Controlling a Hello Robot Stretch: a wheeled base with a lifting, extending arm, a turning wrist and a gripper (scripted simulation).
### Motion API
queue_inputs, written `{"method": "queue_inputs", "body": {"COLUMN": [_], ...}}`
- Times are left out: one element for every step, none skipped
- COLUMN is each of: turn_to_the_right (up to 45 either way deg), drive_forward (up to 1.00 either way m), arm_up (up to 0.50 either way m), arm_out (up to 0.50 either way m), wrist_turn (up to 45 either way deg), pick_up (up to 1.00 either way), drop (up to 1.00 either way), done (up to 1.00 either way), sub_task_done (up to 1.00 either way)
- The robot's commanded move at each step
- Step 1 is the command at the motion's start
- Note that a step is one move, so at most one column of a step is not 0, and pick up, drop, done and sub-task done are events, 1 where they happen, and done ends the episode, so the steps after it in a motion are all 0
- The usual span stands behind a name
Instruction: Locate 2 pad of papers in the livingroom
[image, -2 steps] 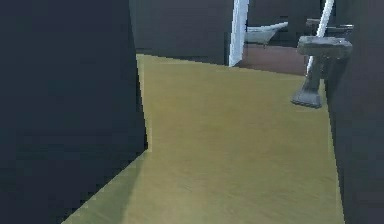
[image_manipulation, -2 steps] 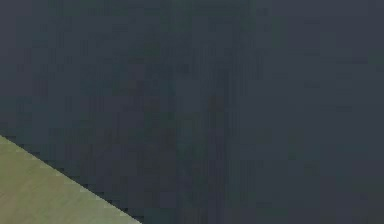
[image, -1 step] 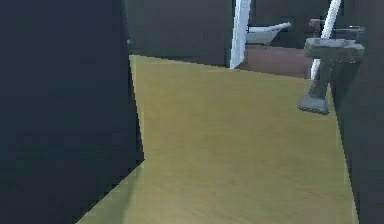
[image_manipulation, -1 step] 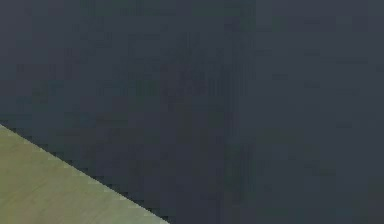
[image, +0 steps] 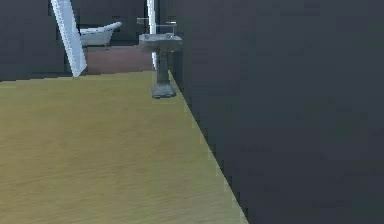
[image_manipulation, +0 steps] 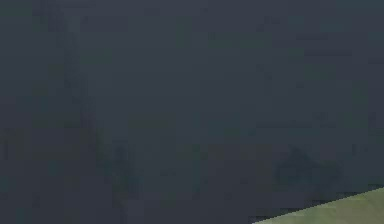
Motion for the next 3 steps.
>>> {"method": "queue_inputs", "body": {"turn_to_the_right": [0.0, -27.0, 0.0], "drive_forward": [0.15, 0.00, 1.00], "arm_up": [0.00, 0.00, 0.00], "arm_out": [0.00, 0.00, 0.00], "wrist_turn": [0.0, 0.0, 0.0], "pick_up": [0.00, 0.00, 0.00], "drop": [0.00, 0.00, 0.00], "done": [0.00, 0.00, 0.00], "sub_task_done": [0.00, 0.00, 0.00]}}
